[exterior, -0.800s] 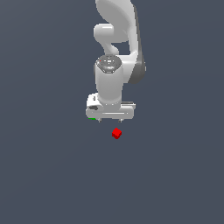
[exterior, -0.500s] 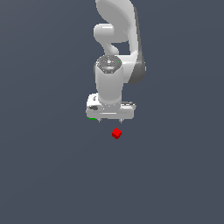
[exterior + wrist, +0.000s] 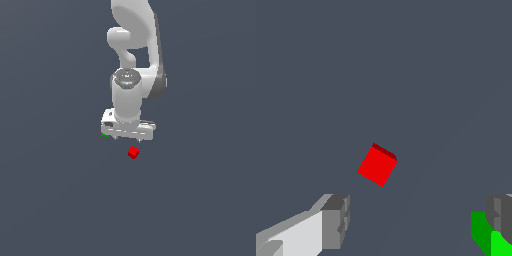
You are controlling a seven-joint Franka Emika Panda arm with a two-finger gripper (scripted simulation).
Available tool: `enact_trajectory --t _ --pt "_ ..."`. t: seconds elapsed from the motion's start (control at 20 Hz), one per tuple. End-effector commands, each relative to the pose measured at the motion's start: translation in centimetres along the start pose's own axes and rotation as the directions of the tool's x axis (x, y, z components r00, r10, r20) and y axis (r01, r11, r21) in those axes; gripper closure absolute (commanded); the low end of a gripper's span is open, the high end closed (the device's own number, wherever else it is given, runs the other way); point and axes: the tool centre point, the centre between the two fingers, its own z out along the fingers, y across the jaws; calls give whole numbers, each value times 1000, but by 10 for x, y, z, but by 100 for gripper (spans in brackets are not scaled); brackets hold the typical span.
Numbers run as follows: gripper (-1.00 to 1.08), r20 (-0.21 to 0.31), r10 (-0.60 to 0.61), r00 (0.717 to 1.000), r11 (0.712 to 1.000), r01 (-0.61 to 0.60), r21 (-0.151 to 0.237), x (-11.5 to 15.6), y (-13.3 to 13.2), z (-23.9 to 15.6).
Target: Stack the red cube on top of the green cube.
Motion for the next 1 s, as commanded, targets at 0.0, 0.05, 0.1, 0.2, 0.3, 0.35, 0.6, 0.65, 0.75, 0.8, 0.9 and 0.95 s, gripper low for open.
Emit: enact_trajectory --t 0.0,0.05,0.1,0.2,0.3,0.35,0.6,0.65,0.75,0.8,0.9,0.95 --pt "-92 0 47 999 999 -47 0 -1 -2 7" --pt "-92 -1 69 998 998 -69 0 -2 -4 10" --pt "-92 -1 93 996 996 -93 0 -3 -5 13" --pt "-92 -1 143 990 990 -143 1 -4 -7 20" --pt "-92 -2 194 981 981 -194 1 -5 -10 28" --pt "-92 -2 220 976 976 -220 1 -5 -12 31" --pt "-92 -3 338 941 941 -338 2 -6 -18 49" --pt "-92 -3 358 934 934 -358 2 -6 -20 52" --pt "-92 -4 393 919 919 -393 3 -7 -22 57" --pt "-92 -4 409 913 913 -409 3 -7 -23 60" --pt "-92 -4 436 900 900 -436 3 -6 -25 64" --pt "-92 -4 448 894 894 -448 4 -6 -26 66"
